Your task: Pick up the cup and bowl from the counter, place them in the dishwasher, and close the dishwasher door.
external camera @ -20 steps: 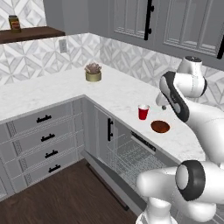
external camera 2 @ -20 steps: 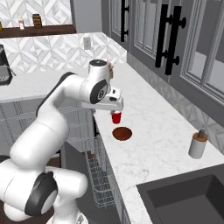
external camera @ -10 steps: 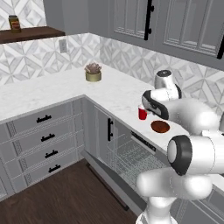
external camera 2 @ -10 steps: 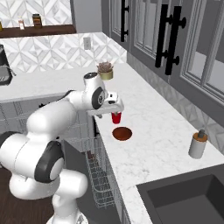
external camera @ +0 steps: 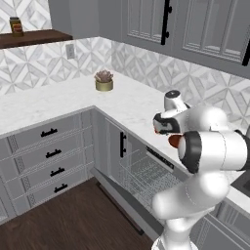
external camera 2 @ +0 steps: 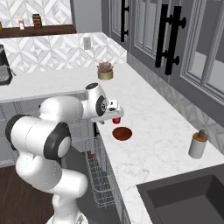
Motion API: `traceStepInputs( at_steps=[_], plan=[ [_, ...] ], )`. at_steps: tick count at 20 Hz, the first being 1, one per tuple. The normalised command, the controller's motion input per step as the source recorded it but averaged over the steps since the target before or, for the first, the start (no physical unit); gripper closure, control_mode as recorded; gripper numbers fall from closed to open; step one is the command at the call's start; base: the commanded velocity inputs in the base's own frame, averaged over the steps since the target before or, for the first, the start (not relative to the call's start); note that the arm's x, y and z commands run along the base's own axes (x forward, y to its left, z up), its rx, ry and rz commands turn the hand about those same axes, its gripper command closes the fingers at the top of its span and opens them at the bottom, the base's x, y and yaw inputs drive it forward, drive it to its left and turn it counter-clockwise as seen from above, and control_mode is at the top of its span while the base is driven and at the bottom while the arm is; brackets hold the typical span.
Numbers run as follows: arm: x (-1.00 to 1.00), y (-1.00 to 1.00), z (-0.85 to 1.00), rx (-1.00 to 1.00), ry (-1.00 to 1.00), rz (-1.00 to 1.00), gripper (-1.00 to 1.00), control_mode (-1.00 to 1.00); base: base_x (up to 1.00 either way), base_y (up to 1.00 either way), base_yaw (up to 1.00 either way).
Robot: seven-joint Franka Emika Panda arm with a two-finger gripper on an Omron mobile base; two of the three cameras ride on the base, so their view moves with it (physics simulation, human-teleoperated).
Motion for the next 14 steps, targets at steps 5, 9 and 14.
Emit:
traceStepInputs(
  at_steps=[5, 9, 14],
  plan=[
    [0.06, -0.07, -0.56, 0.0, 0.01, 0.0, -1.0, -1.0, 0.0, 0.0, 0.0],
    [0.01, -0.12, -0.5, 0.0, 0.0, 0.0, -1.0, -1.0, 0.0, 0.0, 0.0],
    [0.15, -0.18, -0.37, 0.0, 0.0, 0.0, -1.0, -1.0, 0.0, 0.0, 0.0]
  ],
)
